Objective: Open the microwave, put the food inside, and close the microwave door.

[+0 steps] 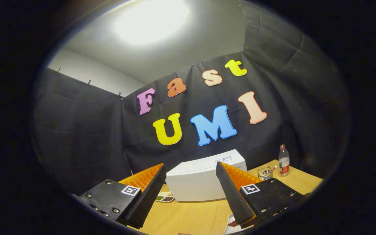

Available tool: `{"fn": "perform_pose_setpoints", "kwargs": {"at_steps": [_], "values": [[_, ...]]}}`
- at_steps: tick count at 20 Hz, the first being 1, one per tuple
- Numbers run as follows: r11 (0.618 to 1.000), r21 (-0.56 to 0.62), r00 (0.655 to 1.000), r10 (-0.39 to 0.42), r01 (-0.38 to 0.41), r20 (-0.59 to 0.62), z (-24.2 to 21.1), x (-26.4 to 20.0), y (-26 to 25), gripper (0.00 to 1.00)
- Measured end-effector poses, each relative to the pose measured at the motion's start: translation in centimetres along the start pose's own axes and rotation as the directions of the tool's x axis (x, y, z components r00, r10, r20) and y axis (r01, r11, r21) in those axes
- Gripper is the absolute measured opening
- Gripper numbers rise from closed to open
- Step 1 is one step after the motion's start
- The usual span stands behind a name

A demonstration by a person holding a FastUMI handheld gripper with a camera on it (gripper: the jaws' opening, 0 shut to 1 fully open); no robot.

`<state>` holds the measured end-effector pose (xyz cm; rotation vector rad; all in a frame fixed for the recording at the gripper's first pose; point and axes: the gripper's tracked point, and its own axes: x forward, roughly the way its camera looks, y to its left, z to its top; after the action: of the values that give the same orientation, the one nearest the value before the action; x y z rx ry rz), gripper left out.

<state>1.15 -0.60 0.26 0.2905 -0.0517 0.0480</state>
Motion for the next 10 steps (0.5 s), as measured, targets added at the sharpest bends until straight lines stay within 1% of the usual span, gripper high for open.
{"fn": "perform_pose_setpoints", "kwargs": {"at_steps": [2, 3, 5, 8, 10], "values": [[0.996, -0.069, 0.998, -0.053, 0.054, 0.02, 0.3, 0.7, -1.8, 0.97], [0.993, -0.099, 0.997, -0.064, 0.067, 0.034, 0.4, 1.1, -2.2, 0.97], [0.992, -0.106, 0.997, -0.06, 0.064, 0.045, 0.1, 1.6, -2.0, 0.98], [0.995, -0.088, 0.999, -0.038, 0.04, 0.018, -1.2, 2.6, -2.1, 0.98], [0.988, -0.144, 0.998, -0.058, 0.061, 0.021, -1.5, 3.5, -3.1, 0.98]]}}
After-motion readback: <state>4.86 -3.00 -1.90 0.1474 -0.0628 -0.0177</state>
